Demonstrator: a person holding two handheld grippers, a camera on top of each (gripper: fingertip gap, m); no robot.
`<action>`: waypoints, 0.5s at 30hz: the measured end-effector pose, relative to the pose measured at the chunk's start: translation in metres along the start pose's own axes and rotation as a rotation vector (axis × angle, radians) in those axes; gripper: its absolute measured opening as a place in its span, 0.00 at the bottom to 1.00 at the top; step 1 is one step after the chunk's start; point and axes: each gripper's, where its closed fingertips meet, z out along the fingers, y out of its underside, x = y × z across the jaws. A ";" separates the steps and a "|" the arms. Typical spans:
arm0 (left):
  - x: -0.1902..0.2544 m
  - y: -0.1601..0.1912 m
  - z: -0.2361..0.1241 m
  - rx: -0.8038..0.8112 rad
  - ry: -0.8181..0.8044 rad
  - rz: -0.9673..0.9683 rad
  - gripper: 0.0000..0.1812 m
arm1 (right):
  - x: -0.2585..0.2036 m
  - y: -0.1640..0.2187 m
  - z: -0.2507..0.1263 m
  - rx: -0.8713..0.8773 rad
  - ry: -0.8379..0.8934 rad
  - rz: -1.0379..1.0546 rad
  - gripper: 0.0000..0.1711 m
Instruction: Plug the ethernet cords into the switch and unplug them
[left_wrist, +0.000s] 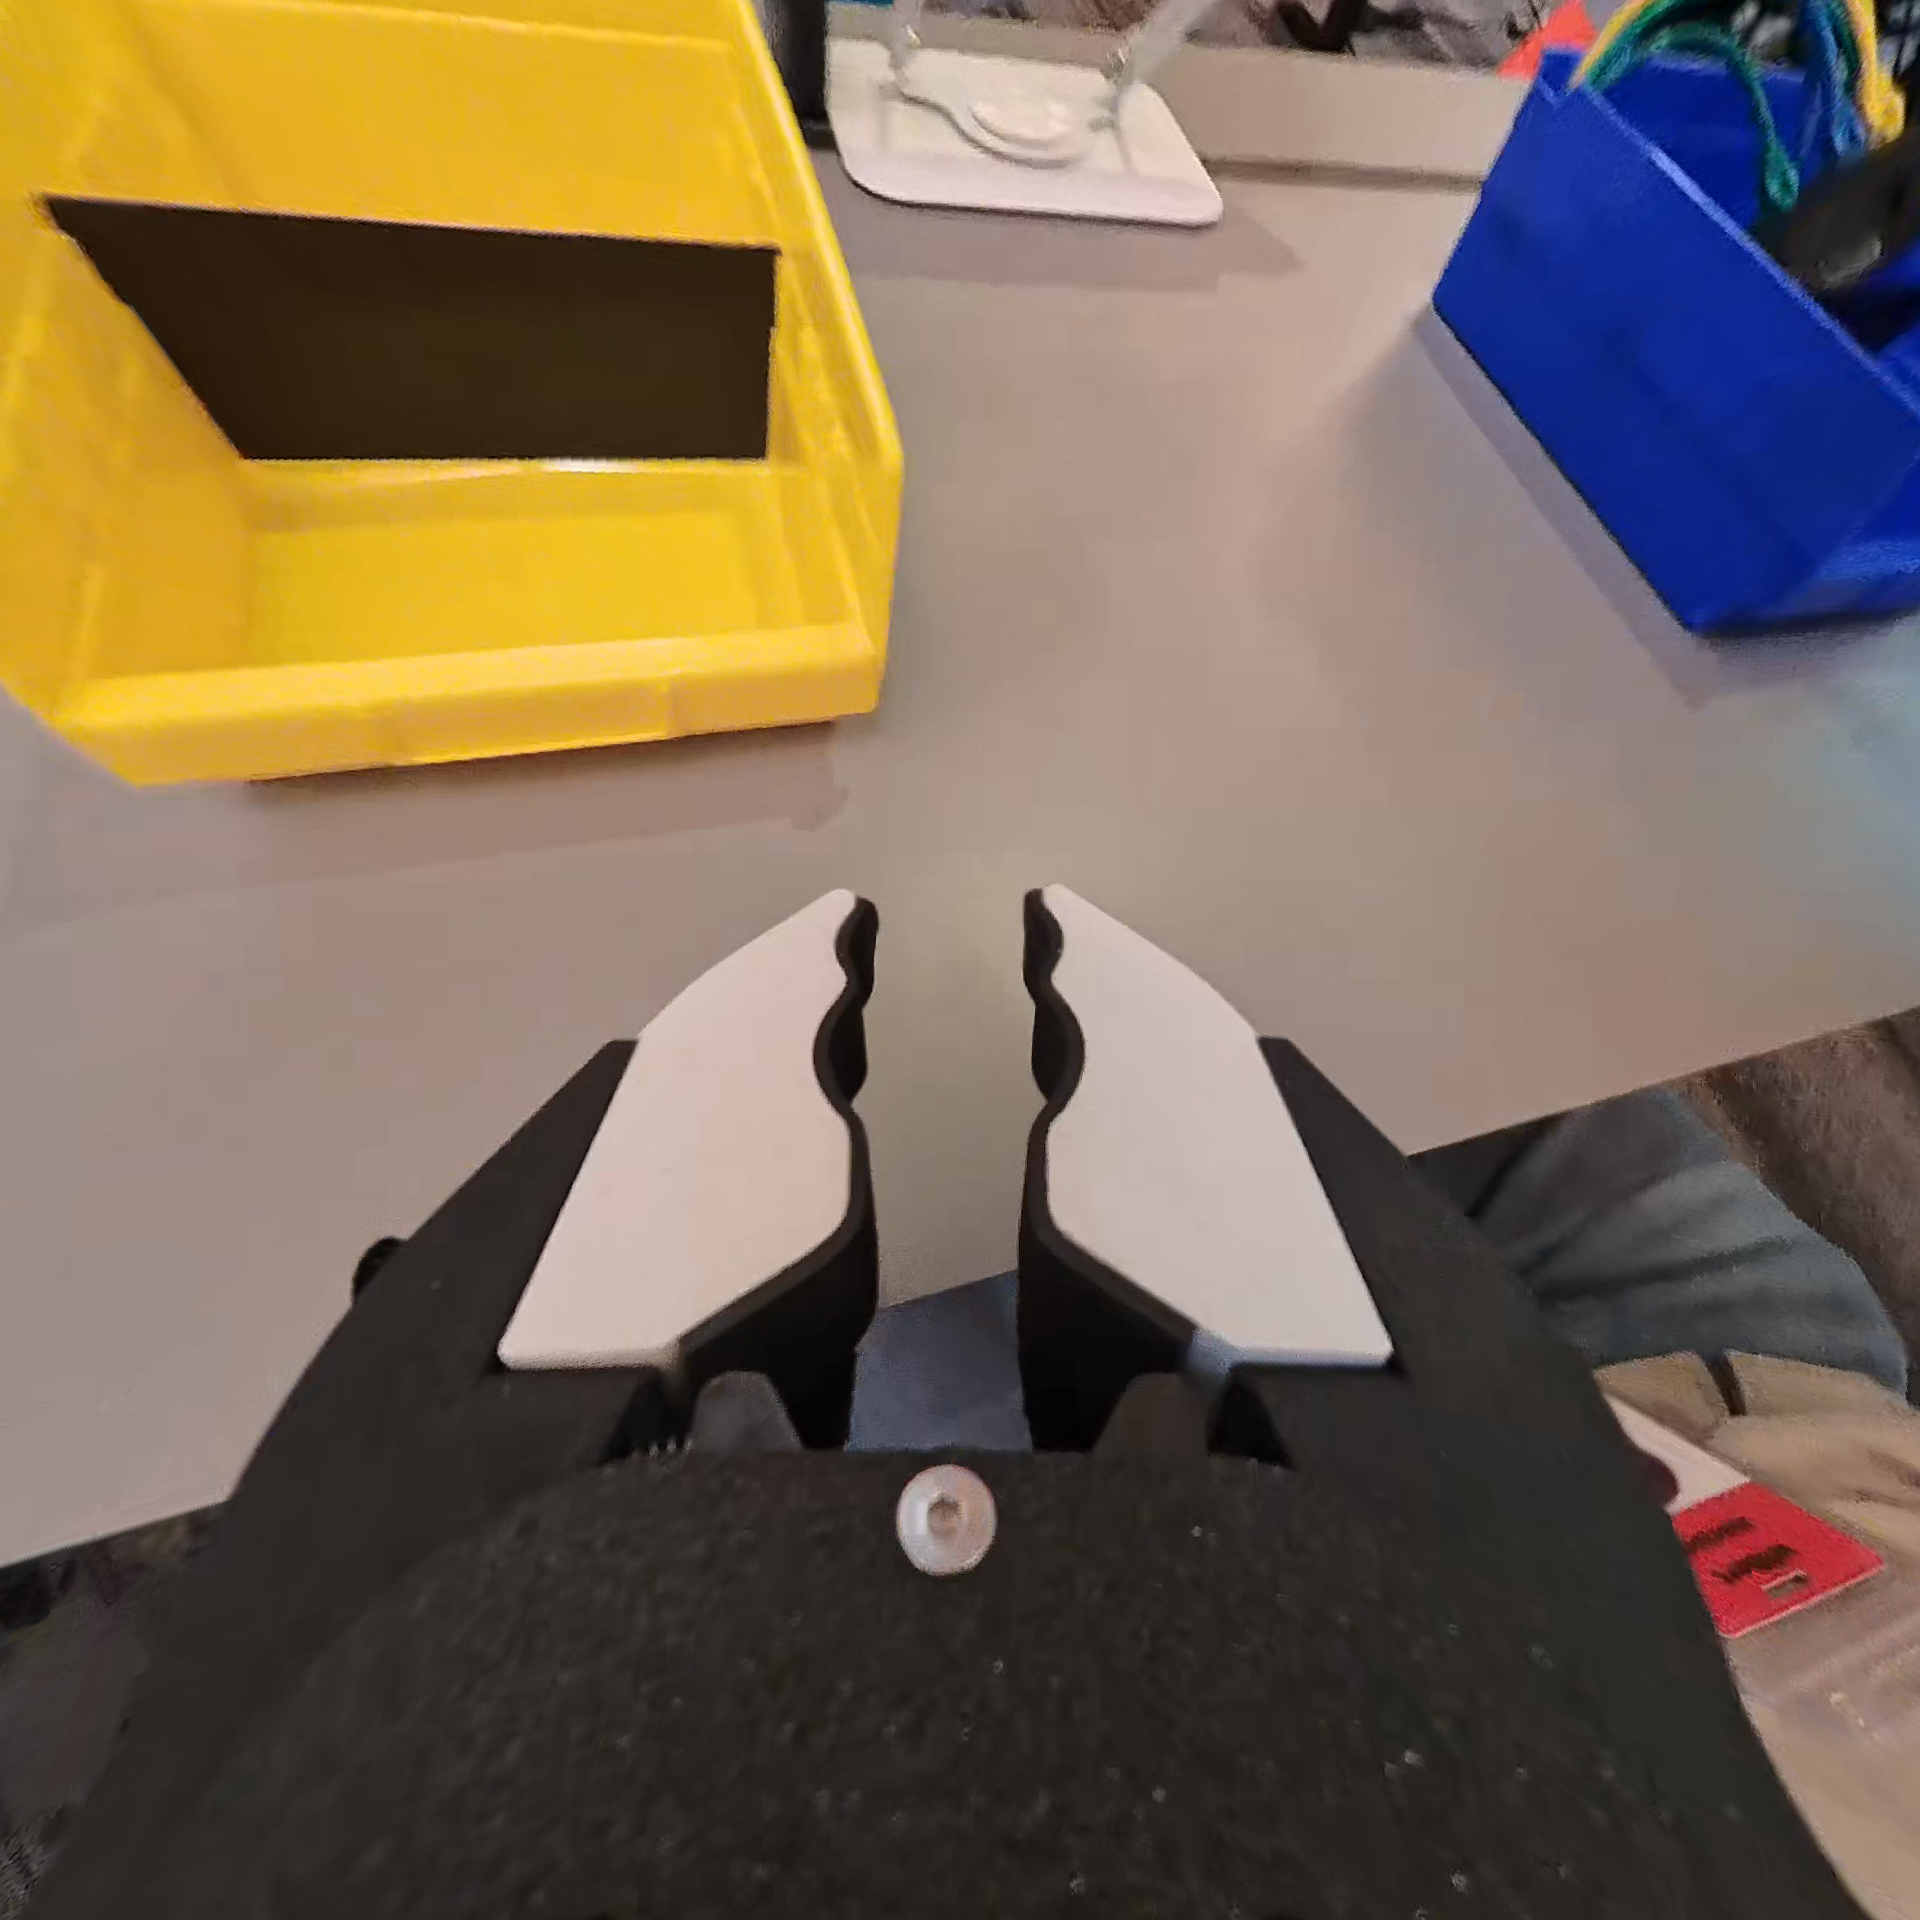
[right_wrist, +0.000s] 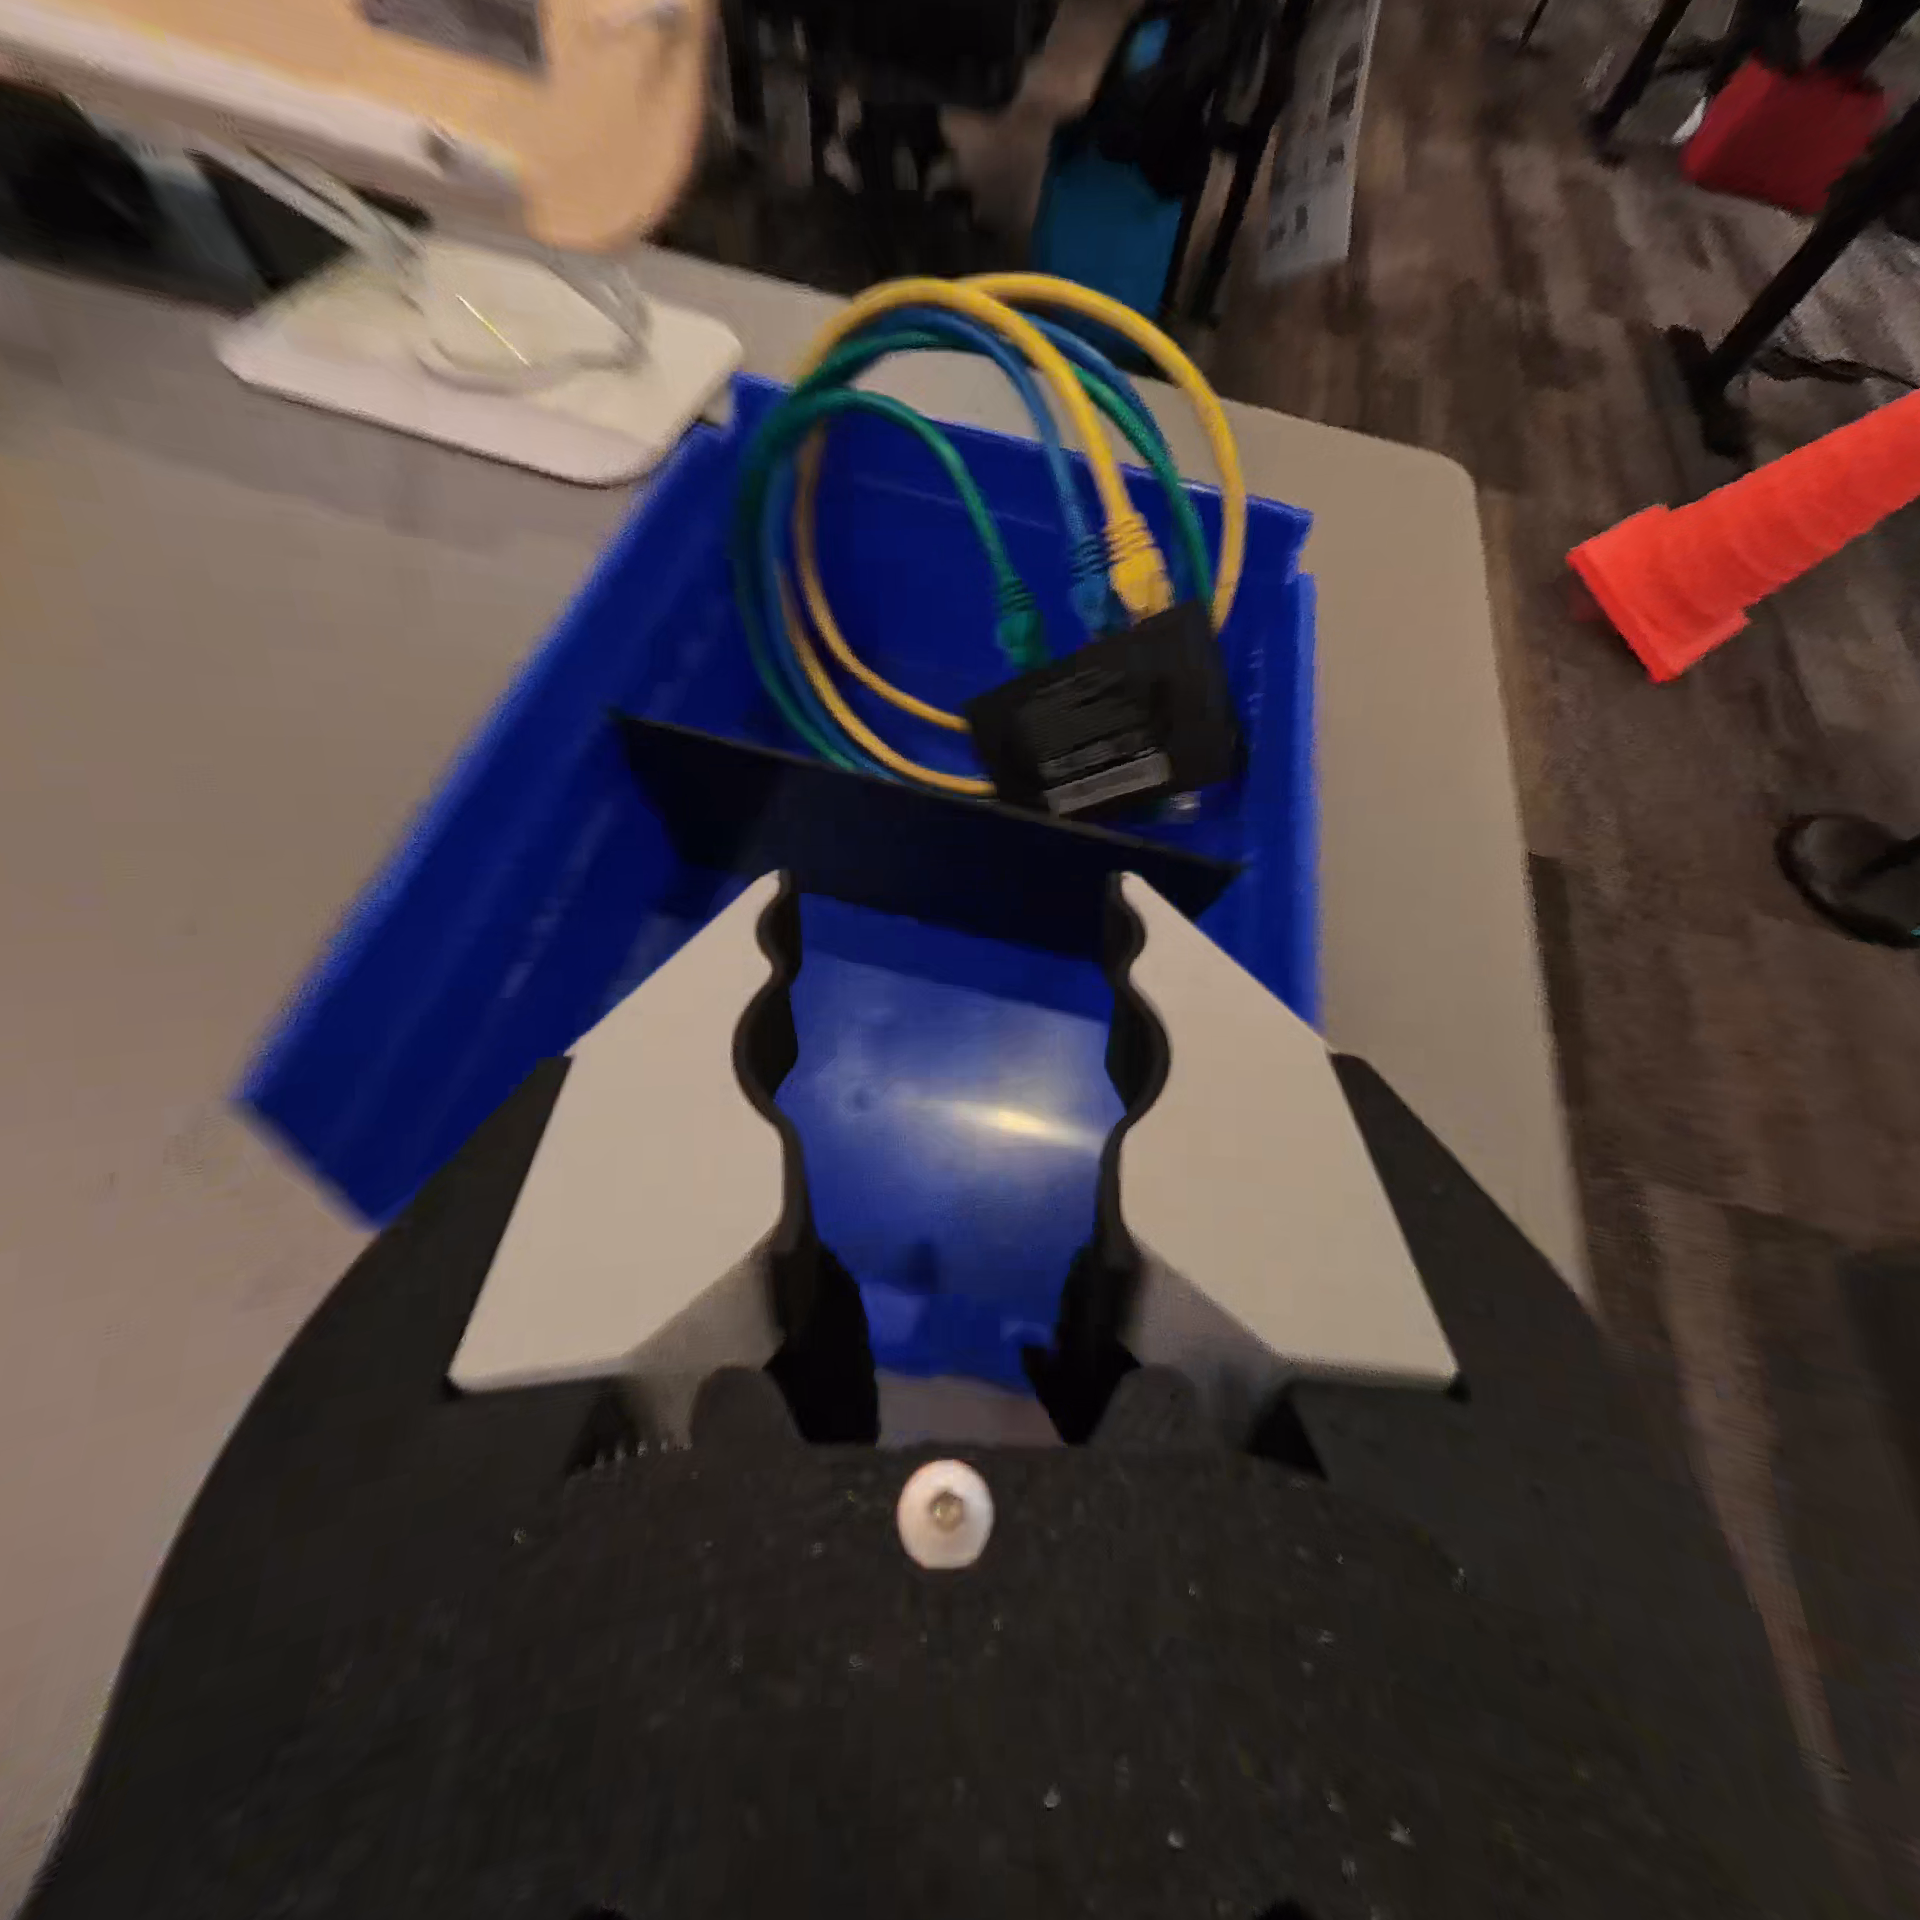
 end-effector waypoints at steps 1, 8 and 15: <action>-0.003 -0.005 -0.006 0.015 -0.007 -0.001 0.16 | -0.014 0.007 -0.012 0.046 0.002 0.051 0.34; -0.005 -0.104 -0.066 0.111 0.051 0.101 0.20 | -0.079 0.063 -0.038 0.146 -0.068 0.240 0.31; -0.031 -0.078 -0.039 0.213 -0.105 -0.074 0.24 | -0.072 0.078 -0.040 0.093 -0.014 0.198 0.34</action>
